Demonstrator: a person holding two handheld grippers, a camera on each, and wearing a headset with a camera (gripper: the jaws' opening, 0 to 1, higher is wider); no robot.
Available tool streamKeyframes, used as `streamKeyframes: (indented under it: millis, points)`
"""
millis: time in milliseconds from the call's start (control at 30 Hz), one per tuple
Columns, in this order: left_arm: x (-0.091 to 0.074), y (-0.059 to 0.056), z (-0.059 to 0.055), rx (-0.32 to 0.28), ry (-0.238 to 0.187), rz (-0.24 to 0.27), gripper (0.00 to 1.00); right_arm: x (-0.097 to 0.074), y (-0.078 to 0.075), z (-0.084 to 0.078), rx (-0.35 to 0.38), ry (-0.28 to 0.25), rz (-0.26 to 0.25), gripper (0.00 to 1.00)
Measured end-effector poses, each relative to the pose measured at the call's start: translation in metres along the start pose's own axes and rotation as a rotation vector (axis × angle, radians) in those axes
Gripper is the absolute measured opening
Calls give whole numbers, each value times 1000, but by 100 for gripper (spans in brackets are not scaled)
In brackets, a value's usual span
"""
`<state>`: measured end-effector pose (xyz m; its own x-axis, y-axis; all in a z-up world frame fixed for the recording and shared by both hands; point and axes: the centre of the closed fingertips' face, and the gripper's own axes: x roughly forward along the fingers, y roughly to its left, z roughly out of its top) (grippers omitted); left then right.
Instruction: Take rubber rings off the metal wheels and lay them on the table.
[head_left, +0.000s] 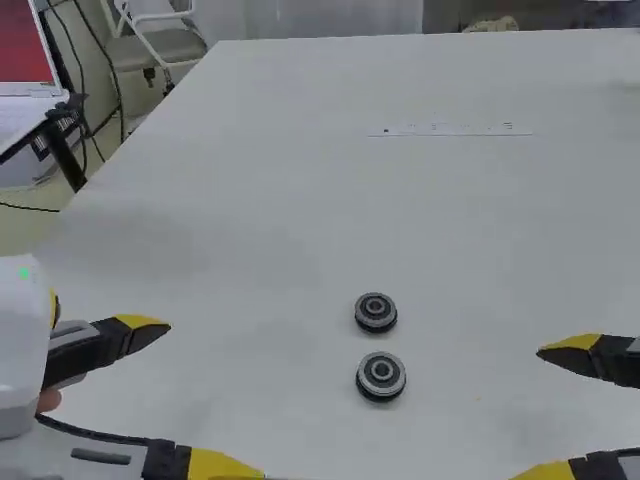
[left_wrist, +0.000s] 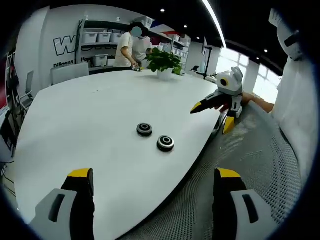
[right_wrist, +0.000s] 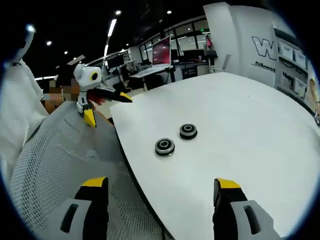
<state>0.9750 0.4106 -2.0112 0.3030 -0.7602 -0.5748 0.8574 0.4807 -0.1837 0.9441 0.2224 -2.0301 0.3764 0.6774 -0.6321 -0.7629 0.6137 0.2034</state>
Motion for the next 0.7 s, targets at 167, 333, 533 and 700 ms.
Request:
streamKeyframes:
  millis: [167, 333, 533, 700]
  points:
    - [-2, 3, 5, -39, -39, 11, 99, -1, 0, 0, -1, 3, -3, 79]
    - [-1, 4, 2, -26, -16, 20, 99, -1, 0, 1, 4, -5, -5, 79]
    - [-1, 3, 1, -27, -13, 21, 99, -2, 0, -2, 3, -1, -15, 79]
    - [-2, 5, 0, -27, -9, 36, 98, -2, 1, -3, 1, -2, -16, 78]
